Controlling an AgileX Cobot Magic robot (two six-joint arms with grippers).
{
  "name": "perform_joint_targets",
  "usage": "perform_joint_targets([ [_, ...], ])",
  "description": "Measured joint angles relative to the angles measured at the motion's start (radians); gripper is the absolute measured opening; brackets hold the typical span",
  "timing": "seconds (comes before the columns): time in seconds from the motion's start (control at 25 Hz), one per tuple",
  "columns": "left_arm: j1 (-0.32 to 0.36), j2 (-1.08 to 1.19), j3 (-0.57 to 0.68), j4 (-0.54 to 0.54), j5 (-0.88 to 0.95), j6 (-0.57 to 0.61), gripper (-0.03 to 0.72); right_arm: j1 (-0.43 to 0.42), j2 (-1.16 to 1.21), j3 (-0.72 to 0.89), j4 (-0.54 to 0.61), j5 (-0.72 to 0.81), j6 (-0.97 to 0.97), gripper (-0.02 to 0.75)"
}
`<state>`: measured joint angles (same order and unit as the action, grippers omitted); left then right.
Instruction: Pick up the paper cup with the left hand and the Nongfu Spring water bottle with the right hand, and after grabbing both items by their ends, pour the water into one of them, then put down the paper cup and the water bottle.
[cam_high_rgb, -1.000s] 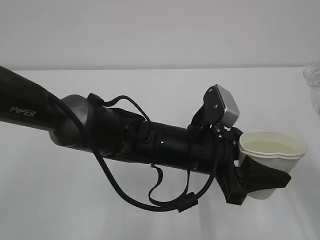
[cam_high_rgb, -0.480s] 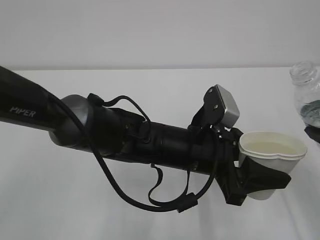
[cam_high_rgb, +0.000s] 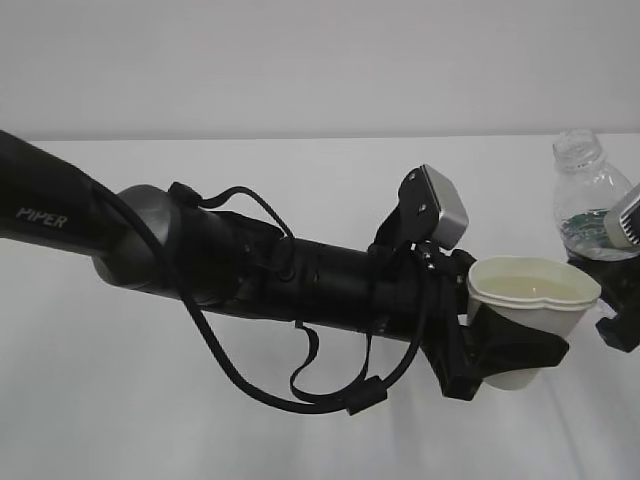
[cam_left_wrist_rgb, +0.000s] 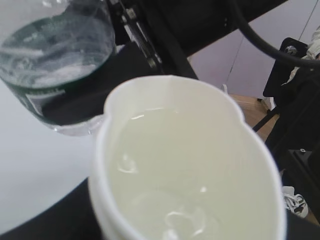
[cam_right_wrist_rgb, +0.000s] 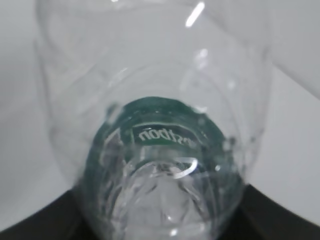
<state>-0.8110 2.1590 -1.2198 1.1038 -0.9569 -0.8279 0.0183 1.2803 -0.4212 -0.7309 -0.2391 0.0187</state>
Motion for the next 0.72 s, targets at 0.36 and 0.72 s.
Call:
perform_joint_targets([
  [0.36, 0.003, 0.0, 0.0, 0.001, 0.0, 0.0, 0.403, 0.0, 0.026, 0.0, 0.451, -0.152, -0.245, 0.402],
  [0.72, 0.005, 0.0, 0.0, 0.001, 0.033, 0.0, 0.403, 0.0, 0.183, 0.0, 0.612, -0.375, -0.258, 0.402],
])
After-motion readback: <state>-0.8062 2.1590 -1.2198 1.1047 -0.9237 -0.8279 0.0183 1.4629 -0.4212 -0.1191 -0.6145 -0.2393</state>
